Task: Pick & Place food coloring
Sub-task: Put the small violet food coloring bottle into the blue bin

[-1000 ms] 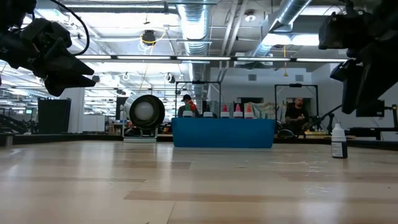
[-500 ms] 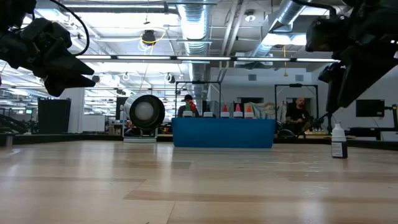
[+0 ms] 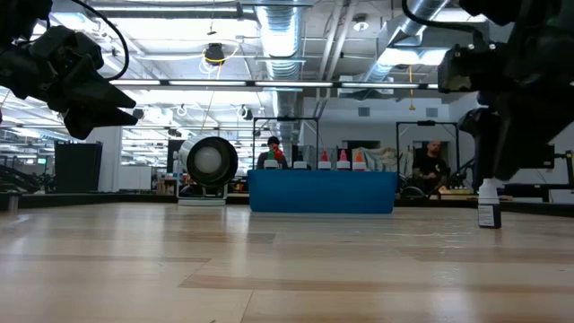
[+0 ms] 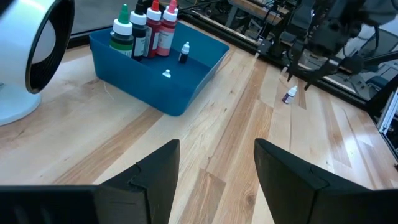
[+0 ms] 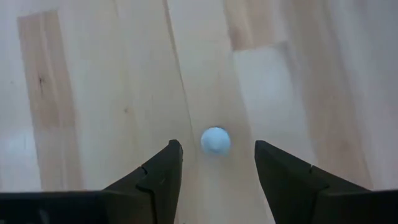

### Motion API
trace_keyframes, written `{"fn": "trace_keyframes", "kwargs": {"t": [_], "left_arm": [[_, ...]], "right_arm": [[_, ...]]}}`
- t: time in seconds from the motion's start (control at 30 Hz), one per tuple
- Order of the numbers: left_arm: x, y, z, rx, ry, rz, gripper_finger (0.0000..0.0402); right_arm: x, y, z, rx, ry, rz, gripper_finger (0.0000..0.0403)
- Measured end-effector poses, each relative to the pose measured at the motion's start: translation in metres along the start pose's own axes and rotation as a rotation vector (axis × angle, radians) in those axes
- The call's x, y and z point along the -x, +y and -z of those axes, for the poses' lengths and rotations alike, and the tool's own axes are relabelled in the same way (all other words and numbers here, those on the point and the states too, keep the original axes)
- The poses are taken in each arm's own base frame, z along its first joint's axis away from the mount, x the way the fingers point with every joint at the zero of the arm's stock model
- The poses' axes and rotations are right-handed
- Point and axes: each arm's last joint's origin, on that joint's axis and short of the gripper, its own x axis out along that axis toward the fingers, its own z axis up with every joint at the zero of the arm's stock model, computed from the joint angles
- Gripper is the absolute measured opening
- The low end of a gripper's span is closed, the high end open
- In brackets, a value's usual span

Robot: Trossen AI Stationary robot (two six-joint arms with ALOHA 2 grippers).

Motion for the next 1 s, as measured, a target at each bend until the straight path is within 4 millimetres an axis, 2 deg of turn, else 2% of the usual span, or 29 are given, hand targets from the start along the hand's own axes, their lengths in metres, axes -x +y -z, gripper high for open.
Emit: {"fn": "trace_keyframes", "kwargs": {"t": [0.27,0.47,1.0], "left_arm": [[0.000,0.000,0.000,0.000,0.000,0.000,0.0198],[0.000,0.000,0.000,0.000,0.000,0.000,0.0198],[0.000,-0.001,0.001,-0.001,0.014,0.022,0.0198]], "right_arm": [[-0.022,0.003,0.001,0.017,0.066,0.036,0.0186],[-0.033,0.006,-0.003,0.015,0.050,0.028,0.0179],[-0.034,0.006,-0.002,0.013,0.057,0.022,0.0141]]}}
